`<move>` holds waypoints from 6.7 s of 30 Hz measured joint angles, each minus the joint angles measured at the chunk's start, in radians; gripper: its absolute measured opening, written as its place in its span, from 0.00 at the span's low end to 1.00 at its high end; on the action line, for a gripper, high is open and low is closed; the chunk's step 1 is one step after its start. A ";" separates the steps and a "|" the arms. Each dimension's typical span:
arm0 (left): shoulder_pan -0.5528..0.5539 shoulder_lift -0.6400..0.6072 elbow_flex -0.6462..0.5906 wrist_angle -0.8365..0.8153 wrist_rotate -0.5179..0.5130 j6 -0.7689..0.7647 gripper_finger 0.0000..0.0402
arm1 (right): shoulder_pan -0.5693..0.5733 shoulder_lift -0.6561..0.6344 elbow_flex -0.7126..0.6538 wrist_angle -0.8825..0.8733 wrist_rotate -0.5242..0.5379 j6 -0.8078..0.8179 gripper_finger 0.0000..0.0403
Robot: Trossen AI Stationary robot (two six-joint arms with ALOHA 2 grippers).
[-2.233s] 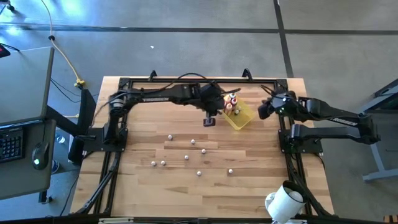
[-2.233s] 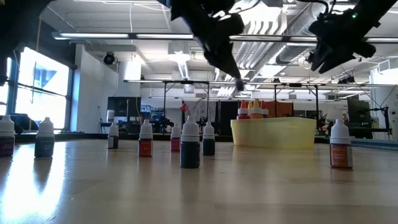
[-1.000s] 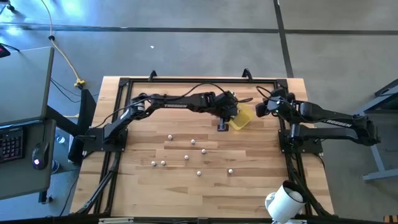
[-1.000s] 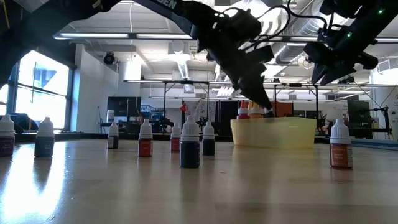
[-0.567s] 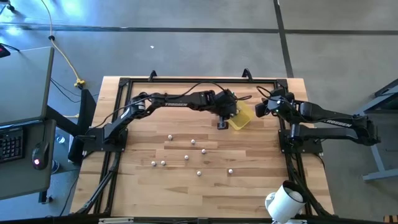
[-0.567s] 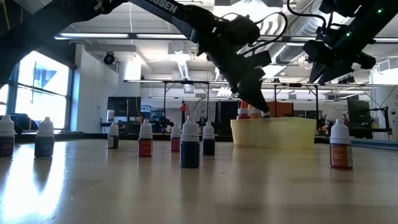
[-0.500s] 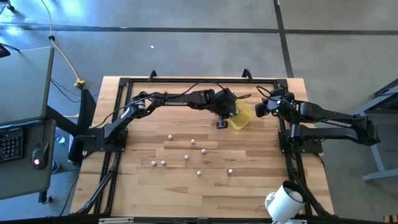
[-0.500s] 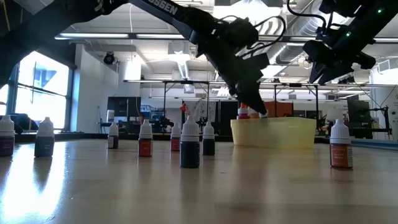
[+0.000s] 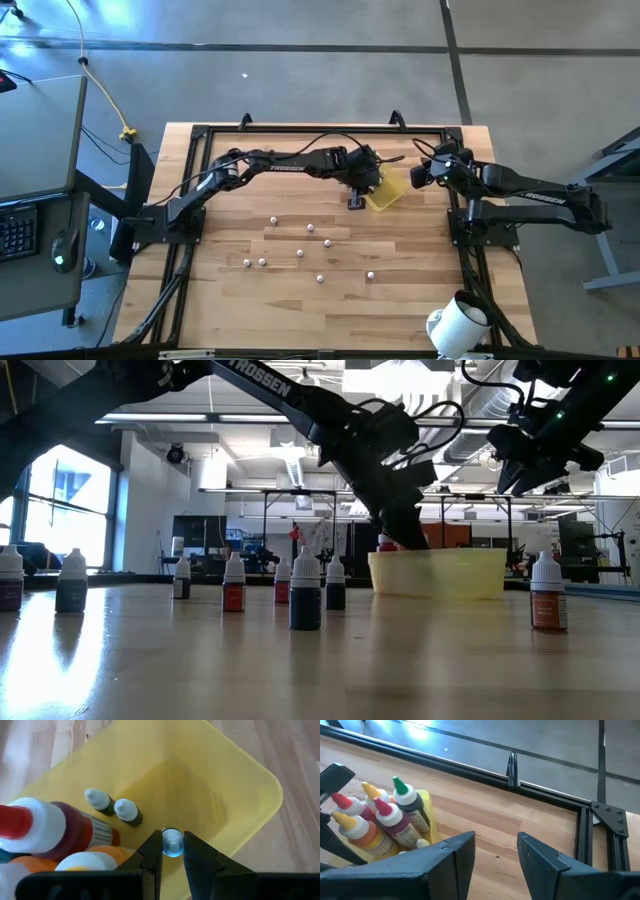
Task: Pick & Place food coloring
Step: Put the small green food coloring bottle into the bin, then adjust the bin on the table, then put the small red food coloring bottle into the bin
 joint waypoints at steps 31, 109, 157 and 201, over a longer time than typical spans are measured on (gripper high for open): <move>-0.011 0.007 0.325 -0.384 -0.026 0.054 0.30 | 0.000 0.000 0.000 0.000 -0.086 -0.026 0.35; -0.148 -0.959 -1.142 -0.178 -0.106 -0.426 0.30 | -0.081 0.212 0.002 0.452 -0.422 -0.183 0.35; -0.145 -0.802 -1.094 -0.106 -0.099 -0.430 0.17 | -0.080 0.208 0.002 0.469 -0.422 -0.210 0.35; -0.046 -0.105 -0.100 -0.280 -0.142 -0.113 0.18 | -0.082 0.197 0.000 0.462 -0.437 -0.247 0.35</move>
